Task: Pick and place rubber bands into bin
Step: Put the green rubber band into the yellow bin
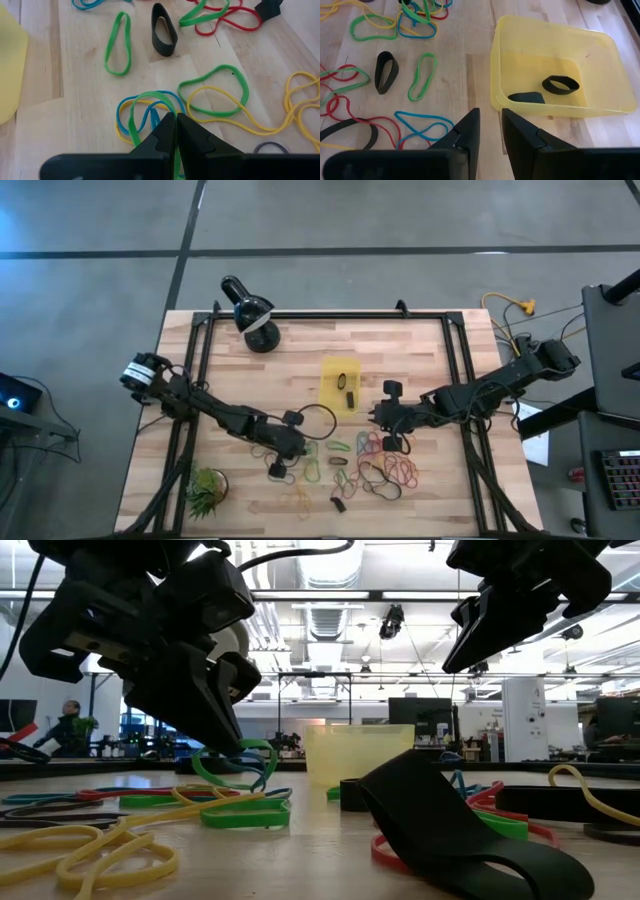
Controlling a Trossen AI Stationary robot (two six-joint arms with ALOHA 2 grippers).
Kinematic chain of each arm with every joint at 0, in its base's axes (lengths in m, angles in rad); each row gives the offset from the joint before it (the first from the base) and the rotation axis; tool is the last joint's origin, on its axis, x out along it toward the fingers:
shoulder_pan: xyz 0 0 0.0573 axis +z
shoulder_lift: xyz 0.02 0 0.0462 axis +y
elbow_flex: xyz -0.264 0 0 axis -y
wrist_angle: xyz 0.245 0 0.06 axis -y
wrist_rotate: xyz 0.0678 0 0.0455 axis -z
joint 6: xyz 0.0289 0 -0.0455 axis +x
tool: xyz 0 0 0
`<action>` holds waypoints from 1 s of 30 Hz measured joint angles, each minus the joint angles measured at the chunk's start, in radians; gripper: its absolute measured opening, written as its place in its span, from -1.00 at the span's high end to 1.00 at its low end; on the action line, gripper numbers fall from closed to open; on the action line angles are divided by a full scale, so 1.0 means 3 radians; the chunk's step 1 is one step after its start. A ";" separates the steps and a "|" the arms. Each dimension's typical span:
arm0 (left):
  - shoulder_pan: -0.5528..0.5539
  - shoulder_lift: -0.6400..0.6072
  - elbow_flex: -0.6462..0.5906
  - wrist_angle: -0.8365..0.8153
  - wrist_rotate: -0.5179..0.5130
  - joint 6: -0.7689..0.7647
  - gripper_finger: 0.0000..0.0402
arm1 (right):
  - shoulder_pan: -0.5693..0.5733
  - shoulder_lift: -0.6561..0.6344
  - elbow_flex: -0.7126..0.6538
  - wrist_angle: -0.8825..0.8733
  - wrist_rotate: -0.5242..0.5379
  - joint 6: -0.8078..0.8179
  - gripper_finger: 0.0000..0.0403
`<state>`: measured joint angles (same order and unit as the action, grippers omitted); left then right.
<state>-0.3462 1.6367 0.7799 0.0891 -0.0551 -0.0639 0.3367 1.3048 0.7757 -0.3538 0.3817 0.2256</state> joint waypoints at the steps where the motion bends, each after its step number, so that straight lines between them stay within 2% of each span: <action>1: 0.0000 0.0000 0.0000 0.0000 0.0000 -0.0002 1.00 | 0.0000 0.0000 0.0000 0.0001 0.0000 0.0000 0.63; 21: 0.0000 0.0000 0.0000 0.0003 -0.0030 -0.0010 1.00 | 0.0000 0.0001 0.0000 0.0000 0.0000 0.0013 0.64; 28: 0.0058 -0.0003 0.0004 -0.0033 -0.0320 0.0034 1.00 | -0.0001 0.0001 0.0000 0.0001 -0.0001 0.0014 0.65; 30: 0.0076 -0.0003 0.0006 0.0109 -0.0069 -0.0004 1.00 | -0.0001 0.0001 0.0000 0.0001 -0.0046 0.0025 0.63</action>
<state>-0.3233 1.6360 0.7817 0.1217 -0.0757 -0.0650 0.3363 1.3052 0.7757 -0.3536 0.3678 0.2333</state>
